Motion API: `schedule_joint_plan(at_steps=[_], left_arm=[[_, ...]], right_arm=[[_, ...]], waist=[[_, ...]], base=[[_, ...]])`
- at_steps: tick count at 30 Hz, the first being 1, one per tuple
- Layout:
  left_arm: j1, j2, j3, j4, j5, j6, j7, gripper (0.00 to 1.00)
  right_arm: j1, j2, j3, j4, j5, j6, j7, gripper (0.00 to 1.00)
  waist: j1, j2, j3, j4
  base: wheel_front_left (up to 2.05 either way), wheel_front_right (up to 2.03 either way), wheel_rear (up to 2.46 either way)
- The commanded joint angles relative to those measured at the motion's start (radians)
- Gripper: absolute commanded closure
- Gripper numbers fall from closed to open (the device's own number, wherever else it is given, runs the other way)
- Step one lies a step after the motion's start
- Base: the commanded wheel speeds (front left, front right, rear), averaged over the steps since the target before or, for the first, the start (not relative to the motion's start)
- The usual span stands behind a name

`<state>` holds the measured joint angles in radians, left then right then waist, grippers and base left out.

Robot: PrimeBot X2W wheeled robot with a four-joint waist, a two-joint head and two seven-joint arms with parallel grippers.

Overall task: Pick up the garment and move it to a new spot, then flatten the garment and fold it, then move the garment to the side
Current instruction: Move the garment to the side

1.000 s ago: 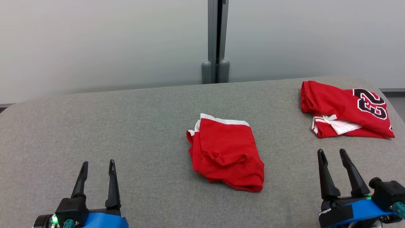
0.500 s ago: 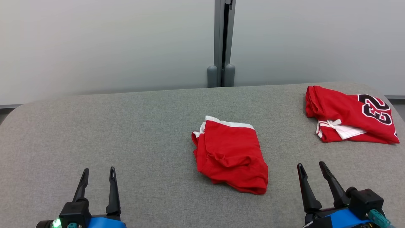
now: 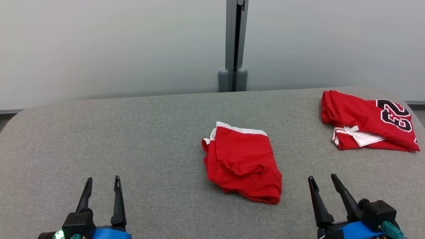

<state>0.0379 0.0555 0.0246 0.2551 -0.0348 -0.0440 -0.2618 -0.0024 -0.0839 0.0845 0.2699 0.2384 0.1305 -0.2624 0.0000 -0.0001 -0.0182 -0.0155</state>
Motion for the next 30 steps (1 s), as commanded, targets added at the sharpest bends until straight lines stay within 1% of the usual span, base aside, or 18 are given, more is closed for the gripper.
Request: schedule_joint_plan(at_steps=[1,5,11,15,19,25,30], left_arm=[[0.006,0.001,0.001,-0.001,0.001,0.004,-0.004,0.00],[0.006,0.001,-0.003,-0.002,0.004,0.005,-0.004,0.00],[-0.012,0.003,-0.006,-0.001,0.001,-0.002,-0.004,0.00],[-0.033,0.003,-0.020,0.003,0.004,-0.008,-0.004,0.00],[-0.063,0.001,-0.030,0.001,-0.002,-0.011,-0.004,0.00],[-0.096,-0.001,-0.051,-0.001,-0.009,-0.007,-0.004,0.00],[-0.121,-0.002,-0.059,0.001,-0.017,-0.004,-0.004,0.00]], right_arm=[[-0.004,-0.001,-0.002,0.003,0.003,0.001,-0.003,0.00],[-0.006,-0.004,-0.004,0.008,-0.002,0.001,-0.003,0.00],[-0.038,-0.026,-0.005,0.012,-0.002,0.001,-0.003,0.00],[-0.092,-0.047,-0.001,0.013,0.000,0.001,-0.003,0.00],[-0.189,-0.074,0.017,0.041,-0.001,0.001,-0.003,0.00],[-0.365,-0.098,0.056,0.174,-0.008,0.001,0.026,0.00],[-0.461,-0.091,0.084,0.328,-0.003,0.001,0.048,0.00]], waist=[[0.0000,0.0001,0.000,0.000],[0.0000,0.0001,0.001,0.003],[0.0000,0.0001,0.014,0.018],[0.0000,0.0001,0.030,0.041],[0.0000,0.0001,0.065,0.068],[0.0000,0.0001,0.119,0.103],[0.0000,0.0001,0.156,0.132]], base=[[0.00,0.00,0.00],[0.00,0.00,0.00],[0.00,0.00,0.00],[0.00,0.00,0.00],[0.00,0.00,0.00],[0.00,0.00,0.00],[0.00,0.00,0.00]])
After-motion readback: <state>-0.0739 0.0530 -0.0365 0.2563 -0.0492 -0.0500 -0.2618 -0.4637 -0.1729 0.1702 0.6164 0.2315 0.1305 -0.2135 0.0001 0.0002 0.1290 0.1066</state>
